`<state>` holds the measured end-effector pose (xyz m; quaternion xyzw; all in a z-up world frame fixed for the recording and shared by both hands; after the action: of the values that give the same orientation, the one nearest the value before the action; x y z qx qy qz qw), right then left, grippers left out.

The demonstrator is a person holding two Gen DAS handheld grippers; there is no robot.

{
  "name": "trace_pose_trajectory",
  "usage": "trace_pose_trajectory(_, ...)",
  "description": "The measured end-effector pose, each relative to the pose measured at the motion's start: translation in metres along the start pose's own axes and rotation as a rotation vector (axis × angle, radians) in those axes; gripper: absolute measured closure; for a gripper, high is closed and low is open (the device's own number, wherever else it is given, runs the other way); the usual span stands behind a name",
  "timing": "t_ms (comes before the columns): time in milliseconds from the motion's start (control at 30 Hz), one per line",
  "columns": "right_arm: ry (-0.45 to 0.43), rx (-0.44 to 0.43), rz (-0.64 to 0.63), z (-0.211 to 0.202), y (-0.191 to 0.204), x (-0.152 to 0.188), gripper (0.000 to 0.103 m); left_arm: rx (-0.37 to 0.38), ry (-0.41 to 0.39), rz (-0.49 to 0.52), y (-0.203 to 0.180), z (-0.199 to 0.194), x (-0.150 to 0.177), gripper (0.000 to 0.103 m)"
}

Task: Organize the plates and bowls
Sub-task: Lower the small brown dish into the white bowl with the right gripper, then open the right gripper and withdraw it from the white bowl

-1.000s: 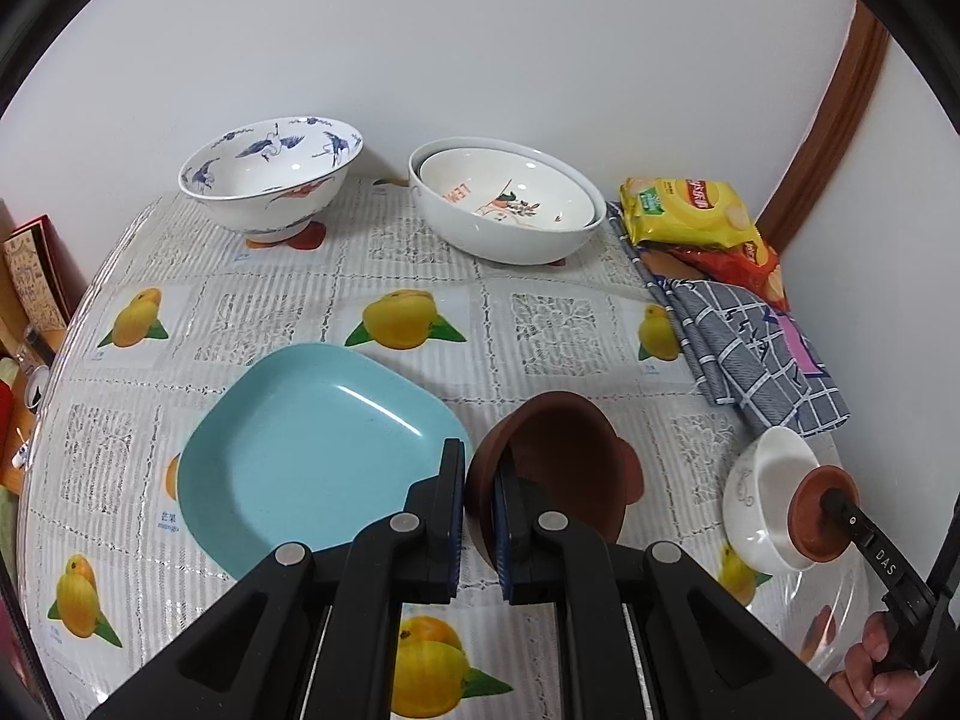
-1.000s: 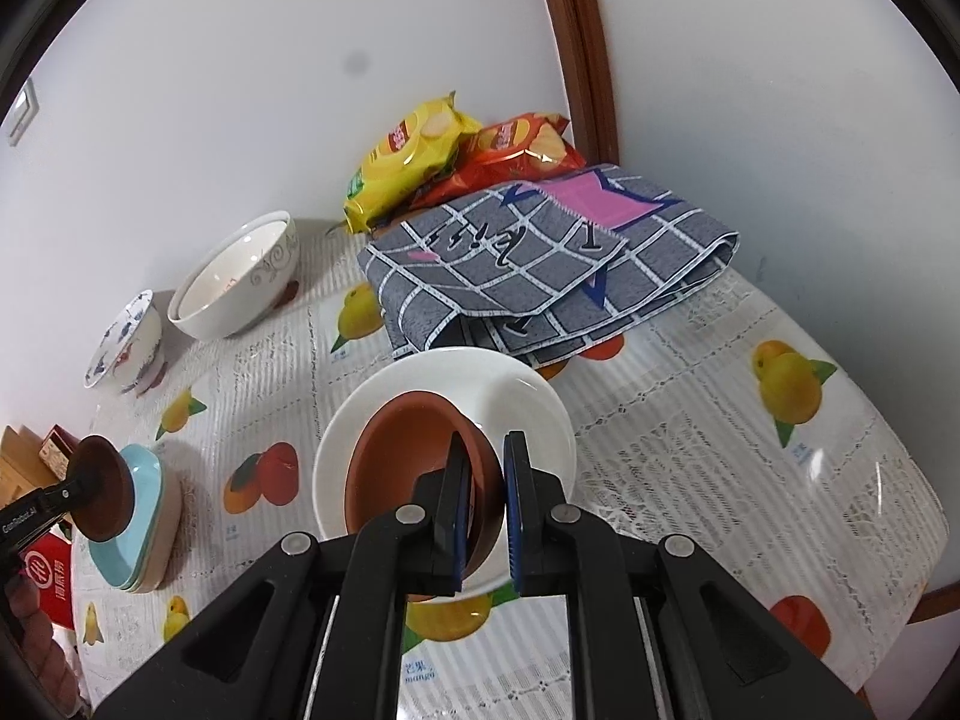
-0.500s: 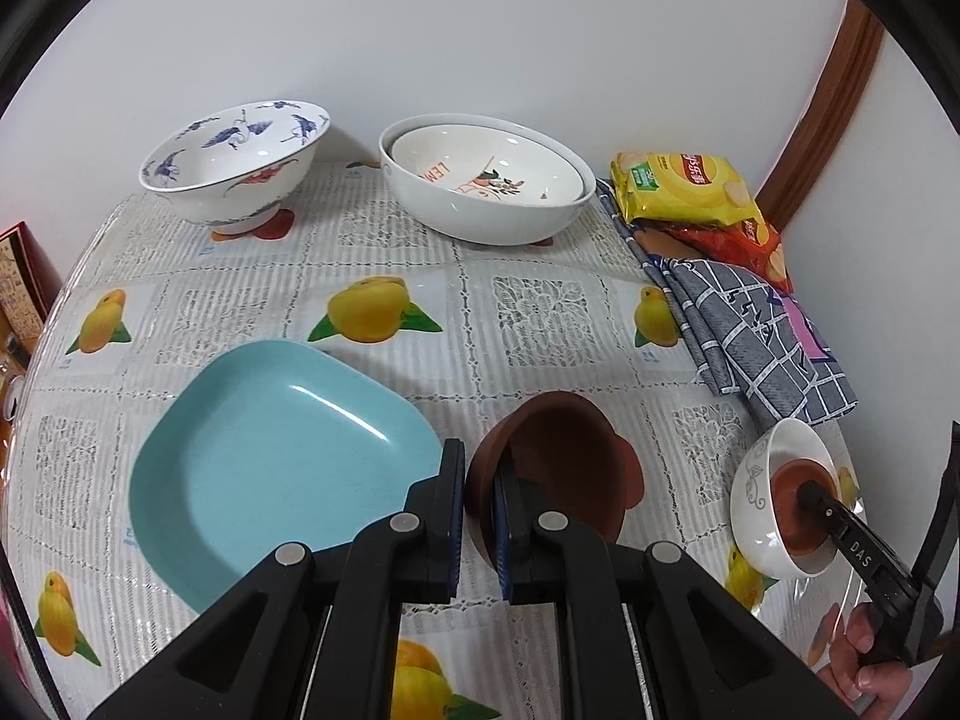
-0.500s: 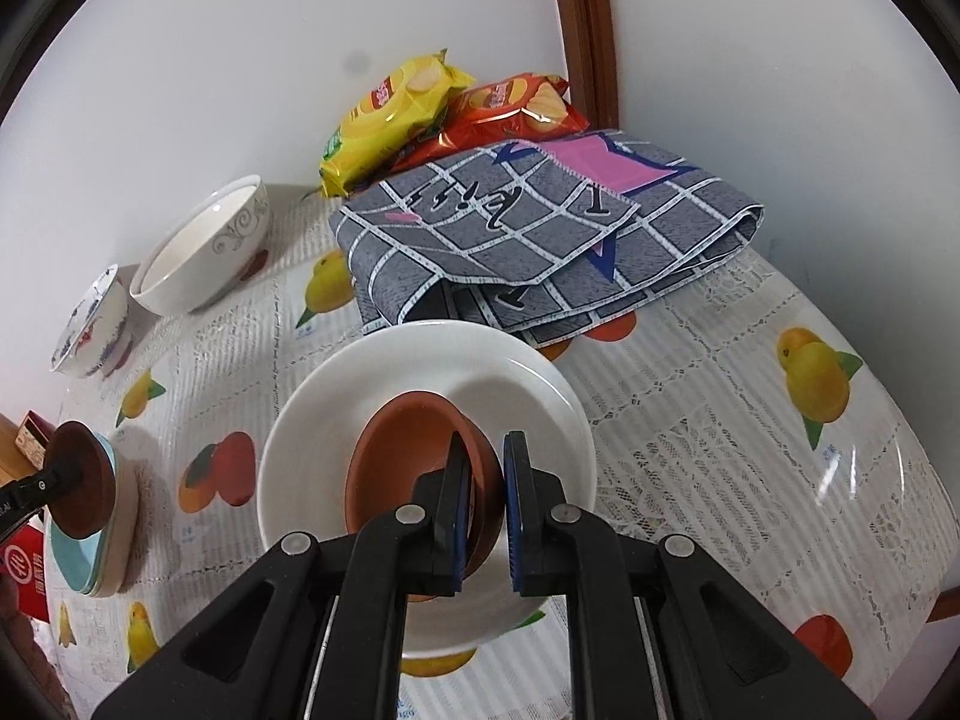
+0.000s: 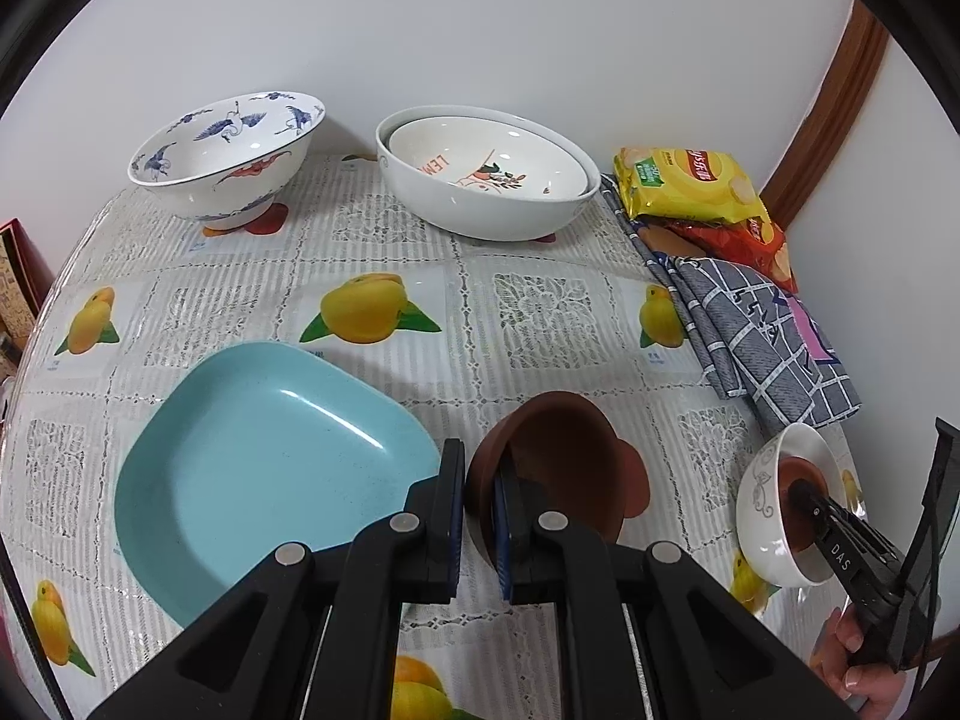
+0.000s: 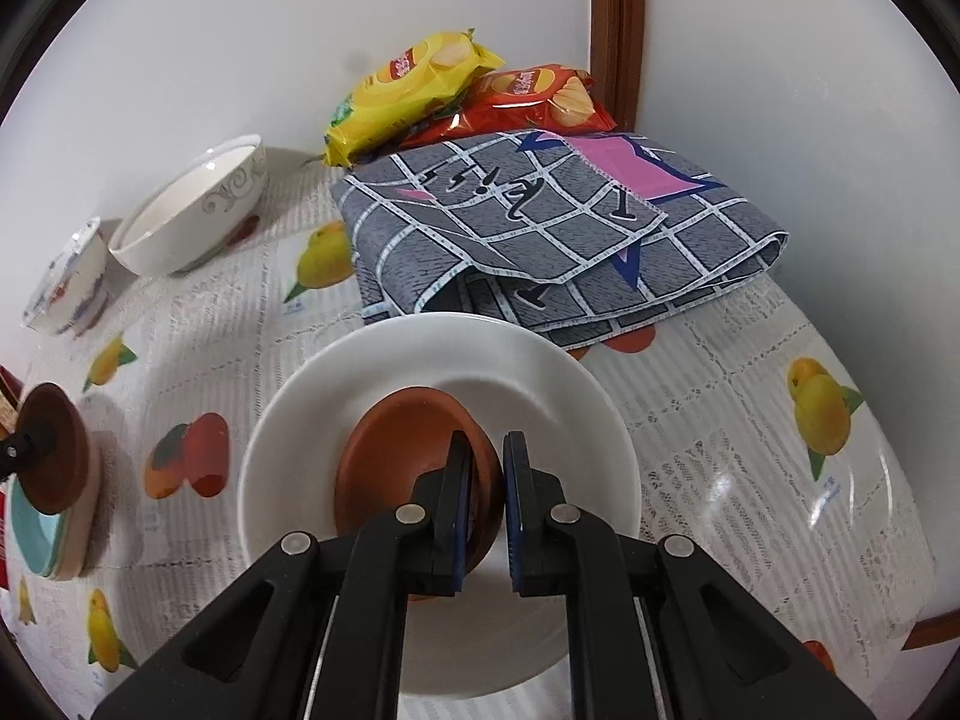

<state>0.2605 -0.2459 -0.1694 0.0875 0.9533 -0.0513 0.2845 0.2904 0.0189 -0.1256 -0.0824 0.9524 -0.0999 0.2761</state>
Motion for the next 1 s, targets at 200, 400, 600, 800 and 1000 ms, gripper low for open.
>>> trace_pose_trajectory(200, 0.026, 0.062, -0.048, 0.006, 0.006, 0.0, 0.092, 0.008, 0.006, -0.004, 0.004, 0.001, 0.0, 0.094)
trace_pose_trajectory(400, 0.05, 0.108, -0.113, 0.011, 0.014, -0.001, 0.089, 0.016, 0.008, -0.002, 0.004, 0.002, 0.0, 0.094)
trace_pose_trajectory(600, 0.062, 0.138, -0.147, 0.014, 0.019, 0.0, 0.085, 0.02, 0.012, 0.002, 0.003, 0.002, 0.002, 0.094)
trace_pose_trajectory(800, 0.081, 0.149, -0.168, 0.019, 0.021, -0.003, 0.081, 0.023, 0.015, 0.008, 0.002, 0.001, 0.004, 0.094)
trace_pose_trajectory(1000, 0.093, 0.142, -0.176, 0.019, 0.021, -0.005, 0.074, 0.023, 0.019, 0.016, 0.002, 0.001, 0.005, 0.094)
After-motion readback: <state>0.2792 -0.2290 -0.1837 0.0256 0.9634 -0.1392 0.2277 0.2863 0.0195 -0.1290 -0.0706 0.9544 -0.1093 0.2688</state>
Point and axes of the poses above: each gripper's, at about its wrist camera, not at the fingertips, and z roughly the way its jaws point, y to its left, x to its underside, the point moved 1 cm from there along z, roughly the way its jaws point, and after that the axes turned 4 degrees about -z, right-handed, at the moved point
